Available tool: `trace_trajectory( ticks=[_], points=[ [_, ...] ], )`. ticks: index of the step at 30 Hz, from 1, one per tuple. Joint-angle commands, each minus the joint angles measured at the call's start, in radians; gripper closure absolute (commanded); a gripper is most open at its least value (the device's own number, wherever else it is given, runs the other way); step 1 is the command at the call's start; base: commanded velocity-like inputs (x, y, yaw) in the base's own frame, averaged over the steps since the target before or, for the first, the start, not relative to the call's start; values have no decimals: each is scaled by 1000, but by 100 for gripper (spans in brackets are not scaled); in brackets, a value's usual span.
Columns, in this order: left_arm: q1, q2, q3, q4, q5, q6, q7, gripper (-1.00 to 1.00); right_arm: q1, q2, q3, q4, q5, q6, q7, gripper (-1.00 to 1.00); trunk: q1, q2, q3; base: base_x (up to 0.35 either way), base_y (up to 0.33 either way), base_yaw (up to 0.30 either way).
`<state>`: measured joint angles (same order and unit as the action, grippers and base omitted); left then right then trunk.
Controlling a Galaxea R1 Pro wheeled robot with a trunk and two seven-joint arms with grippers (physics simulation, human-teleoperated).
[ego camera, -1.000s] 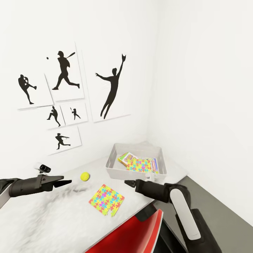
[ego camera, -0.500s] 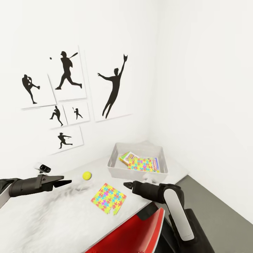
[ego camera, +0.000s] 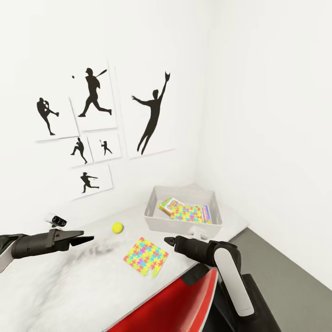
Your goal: Put all the toys in the child's room - the three board games (two on the bed and one on the table), the two jigsaw puzzles on the table, and the tennis ball on the table - inside the toy box on the table in the child's room.
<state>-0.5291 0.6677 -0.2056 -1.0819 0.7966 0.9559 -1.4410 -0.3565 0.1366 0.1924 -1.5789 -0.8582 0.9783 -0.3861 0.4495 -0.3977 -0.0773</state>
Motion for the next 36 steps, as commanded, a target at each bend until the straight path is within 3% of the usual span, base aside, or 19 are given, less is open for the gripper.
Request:
trace_trajectory(
  ticks=[1,26,36],
  points=[
    [-2,1,-4,0,4,10,-2,-100,-1,0,0,-1,-10,2,-11,-100,0,-2,-2,-82,1,130],
    [-2,1,-3,0,4,11,-2,-100,-1,1,2,0,-12,2,-12,-100,0,-2,-1,-60,0,30],
    [-2,1,-3,0,4,10,-2,-100,-1,1,2,0,-12,2,-13,-100,0,-2,-1,-1,0,228]
  ],
)
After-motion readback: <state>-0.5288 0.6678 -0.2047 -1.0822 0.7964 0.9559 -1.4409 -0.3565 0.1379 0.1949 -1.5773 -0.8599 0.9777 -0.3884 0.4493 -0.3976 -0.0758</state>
